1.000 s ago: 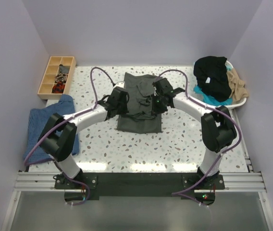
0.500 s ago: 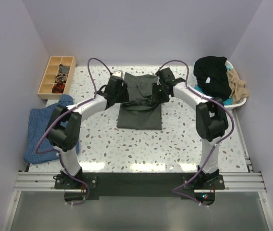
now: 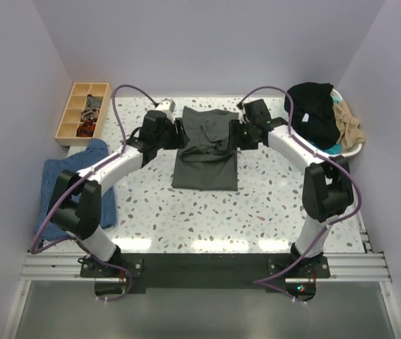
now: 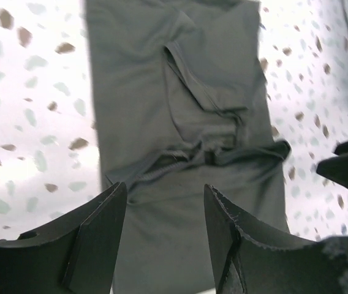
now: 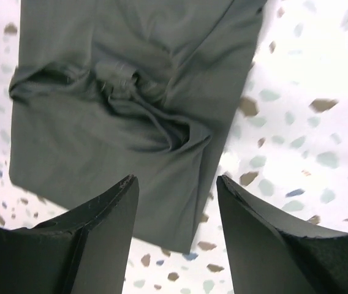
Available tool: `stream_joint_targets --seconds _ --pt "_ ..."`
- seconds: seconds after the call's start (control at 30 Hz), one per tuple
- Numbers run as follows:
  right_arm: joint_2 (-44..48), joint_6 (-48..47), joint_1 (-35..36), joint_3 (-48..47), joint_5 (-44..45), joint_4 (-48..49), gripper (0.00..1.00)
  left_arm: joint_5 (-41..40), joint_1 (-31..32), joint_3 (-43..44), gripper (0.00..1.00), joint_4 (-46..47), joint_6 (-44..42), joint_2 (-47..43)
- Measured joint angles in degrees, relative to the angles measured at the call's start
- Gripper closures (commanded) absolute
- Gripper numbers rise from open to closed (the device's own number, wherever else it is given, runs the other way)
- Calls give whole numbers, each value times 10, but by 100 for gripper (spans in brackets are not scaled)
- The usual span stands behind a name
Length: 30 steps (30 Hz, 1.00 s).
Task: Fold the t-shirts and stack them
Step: Fold the tshirt
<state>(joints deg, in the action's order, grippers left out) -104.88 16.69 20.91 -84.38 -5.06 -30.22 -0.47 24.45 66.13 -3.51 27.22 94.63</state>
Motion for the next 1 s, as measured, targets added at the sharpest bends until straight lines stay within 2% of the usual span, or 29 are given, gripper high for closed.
stream_joint_targets --seconds 0.13,0.33,0.7,1.0 --pt "10 8 9 51 -39 2 42 75 4 -53 43 12 2 -12" --pt "5 17 23 73 -76 9 43 118 11 -93 43 11 2 14" --pt "-88 19 24 30 -94 23 43 141 11 -55 43 35 3 104" --pt "-118 16 24 -23 -91 24 42 136 11 -19 43 51 4 132"
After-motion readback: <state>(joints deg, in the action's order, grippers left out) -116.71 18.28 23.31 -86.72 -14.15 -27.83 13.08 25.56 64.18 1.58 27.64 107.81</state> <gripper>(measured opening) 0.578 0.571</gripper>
